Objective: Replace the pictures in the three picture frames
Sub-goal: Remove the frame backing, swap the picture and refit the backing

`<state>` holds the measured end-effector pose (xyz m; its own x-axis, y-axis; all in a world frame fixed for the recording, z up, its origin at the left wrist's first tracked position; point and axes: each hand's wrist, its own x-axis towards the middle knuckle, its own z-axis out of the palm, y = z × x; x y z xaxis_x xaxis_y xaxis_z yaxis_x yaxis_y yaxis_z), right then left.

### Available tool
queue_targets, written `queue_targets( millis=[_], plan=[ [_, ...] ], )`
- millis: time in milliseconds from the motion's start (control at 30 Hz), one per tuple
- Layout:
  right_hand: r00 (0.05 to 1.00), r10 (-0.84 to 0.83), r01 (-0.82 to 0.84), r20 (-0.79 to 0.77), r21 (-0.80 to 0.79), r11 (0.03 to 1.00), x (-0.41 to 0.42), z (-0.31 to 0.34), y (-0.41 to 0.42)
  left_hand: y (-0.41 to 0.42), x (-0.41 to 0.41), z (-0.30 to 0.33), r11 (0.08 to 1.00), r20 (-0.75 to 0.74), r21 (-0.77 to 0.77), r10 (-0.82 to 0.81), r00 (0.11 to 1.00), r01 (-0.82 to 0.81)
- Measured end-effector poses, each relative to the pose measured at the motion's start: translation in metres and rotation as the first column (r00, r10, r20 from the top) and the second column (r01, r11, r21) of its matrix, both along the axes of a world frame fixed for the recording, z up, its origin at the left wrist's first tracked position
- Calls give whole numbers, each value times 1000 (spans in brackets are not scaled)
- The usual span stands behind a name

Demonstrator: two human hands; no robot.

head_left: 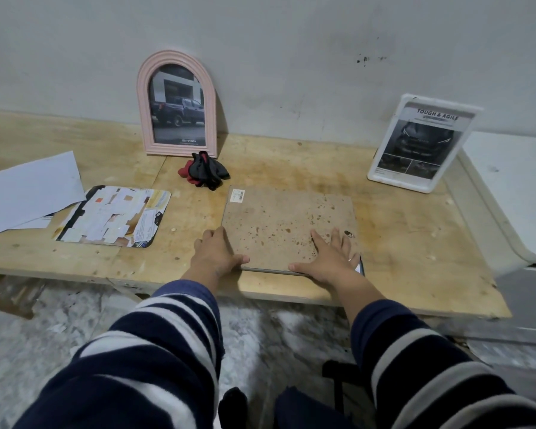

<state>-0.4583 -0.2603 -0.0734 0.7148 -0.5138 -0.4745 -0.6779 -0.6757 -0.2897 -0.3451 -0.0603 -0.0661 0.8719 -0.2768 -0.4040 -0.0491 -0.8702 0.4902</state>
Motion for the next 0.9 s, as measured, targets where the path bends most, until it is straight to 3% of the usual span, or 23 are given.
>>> queue_targets(
  millis=[367,567,667,800,900],
  plan=[
    [990,33,-44,-138,-77,996,21,8,8,-3,2,-3,999,7,27,25,1000,-25],
    [991,19,-30,-133,-79,996,21,5,7,-11,4,1,995,-21,97,26,999,-24],
    [995,53,-59,-82,-72,996,10,2,3,-17,4,8,985,-20,173,-23,1000,27],
    [990,107,-92,88,-156,983,-22,-5,-8,-36,-1,15,938,34,260,-247,969,230],
    [981,11,34,194,-228,973,-33,-13,-9,-57,-13,12,912,129,262,-358,925,316]
  ],
)
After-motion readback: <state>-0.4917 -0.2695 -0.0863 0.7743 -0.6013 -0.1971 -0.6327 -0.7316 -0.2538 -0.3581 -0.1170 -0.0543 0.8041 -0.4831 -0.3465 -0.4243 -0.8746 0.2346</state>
